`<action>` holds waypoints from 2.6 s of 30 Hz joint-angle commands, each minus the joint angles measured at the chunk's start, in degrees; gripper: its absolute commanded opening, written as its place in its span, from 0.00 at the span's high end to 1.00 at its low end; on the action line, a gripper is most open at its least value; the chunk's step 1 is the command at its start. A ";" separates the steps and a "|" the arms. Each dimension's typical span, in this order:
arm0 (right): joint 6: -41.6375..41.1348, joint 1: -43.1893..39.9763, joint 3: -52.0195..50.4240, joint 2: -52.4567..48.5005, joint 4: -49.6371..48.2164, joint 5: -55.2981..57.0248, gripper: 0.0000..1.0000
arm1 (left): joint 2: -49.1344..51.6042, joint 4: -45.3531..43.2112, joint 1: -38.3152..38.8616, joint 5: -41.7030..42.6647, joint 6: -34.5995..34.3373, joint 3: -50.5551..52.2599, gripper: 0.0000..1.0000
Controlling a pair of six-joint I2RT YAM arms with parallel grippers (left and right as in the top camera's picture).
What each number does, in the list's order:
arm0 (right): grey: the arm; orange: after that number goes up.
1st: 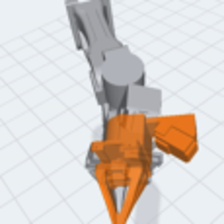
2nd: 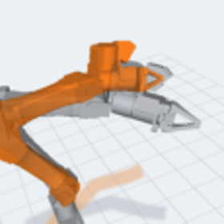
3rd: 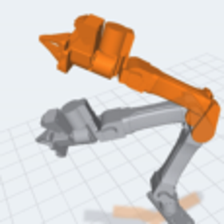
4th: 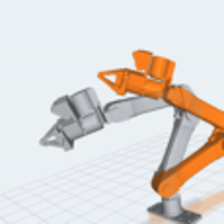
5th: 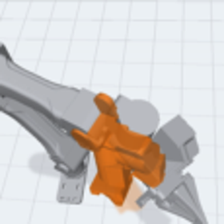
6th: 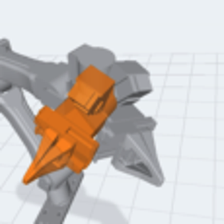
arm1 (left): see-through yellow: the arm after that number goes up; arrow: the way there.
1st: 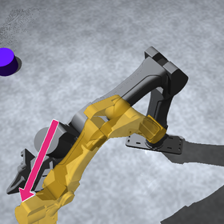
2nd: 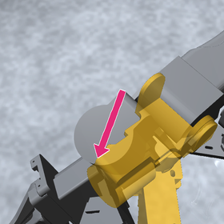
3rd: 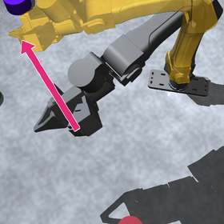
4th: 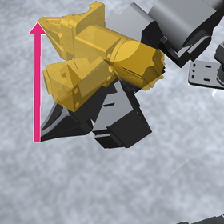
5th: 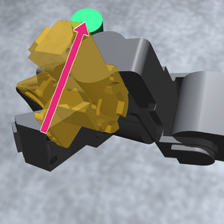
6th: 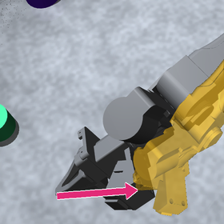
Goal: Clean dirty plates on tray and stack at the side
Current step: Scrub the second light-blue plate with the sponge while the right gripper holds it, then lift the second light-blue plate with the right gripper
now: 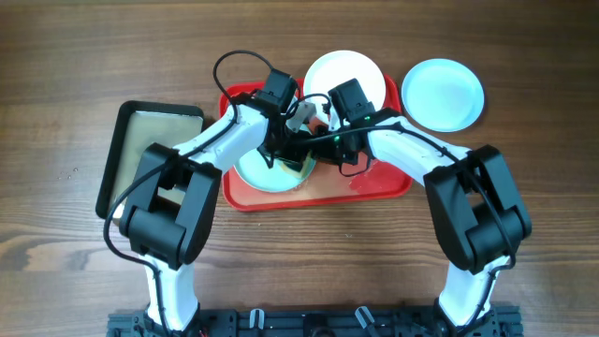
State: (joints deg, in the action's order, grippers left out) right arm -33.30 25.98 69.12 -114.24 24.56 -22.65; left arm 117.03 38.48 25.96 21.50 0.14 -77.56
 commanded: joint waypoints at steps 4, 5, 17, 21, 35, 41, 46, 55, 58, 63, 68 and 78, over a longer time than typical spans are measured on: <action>1.46 1.18 0.39 -0.74 -0.13 -0.37 0.96 | 2.16 -13.75 -2.75 -23.61 -25.14 0.94 0.96; 1.62 1.18 0.39 -0.74 -0.11 -0.42 0.96 | 2.16 -13.99 -3.10 -31.30 -29.83 0.94 0.96; 1.57 1.18 0.39 -0.74 -0.15 -0.55 0.96 | 2.16 15.47 -3.08 -0.35 -15.19 0.94 0.96; 1.62 1.18 0.39 -0.74 -0.13 -0.55 0.96 | 2.16 14.78 -2.93 17.05 -2.25 0.94 0.96; 0.04 1.18 0.39 -0.74 0.33 0.37 0.96 | -1.75 7.76 -3.82 -43.41 -34.40 -8.00 0.96; -2.16 1.22 -0.15 -0.74 0.02 0.35 0.71 | -7.54 13.84 -7.89 -33.57 -34.51 -12.50 0.96; -4.68 1.81 -0.24 -0.74 -0.42 1.53 0.67 | -12.24 16.57 -12.83 -27.93 -34.45 -12.57 0.96; -0.85 3.43 -0.02 6.05 0.74 8.52 0.96 | -12.22 17.53 -13.00 -27.96 -32.06 -12.55 0.95; 4.74 3.43 -0.02 13.38 4.33 17.49 0.96 | -12.22 17.51 -13.00 -27.96 -32.06 -12.55 0.95; 13.97 3.45 -0.02 22.08 11.06 37.33 0.96 | -12.22 17.51 -13.00 -27.96 -32.09 -12.55 0.96; 13.92 6.25 -0.02 24.59 13.05 54.31 0.96 | -12.22 17.53 -13.00 -27.96 -32.06 -12.55 0.96; 36.83 27.69 -0.02 25.64 -1.81 102.05 0.96 | -12.22 17.57 -13.00 -27.96 -32.06 -12.44 0.96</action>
State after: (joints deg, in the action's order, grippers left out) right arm -5.54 51.88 68.45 -89.97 26.44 68.53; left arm 105.95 56.14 12.91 -6.92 -33.08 -89.10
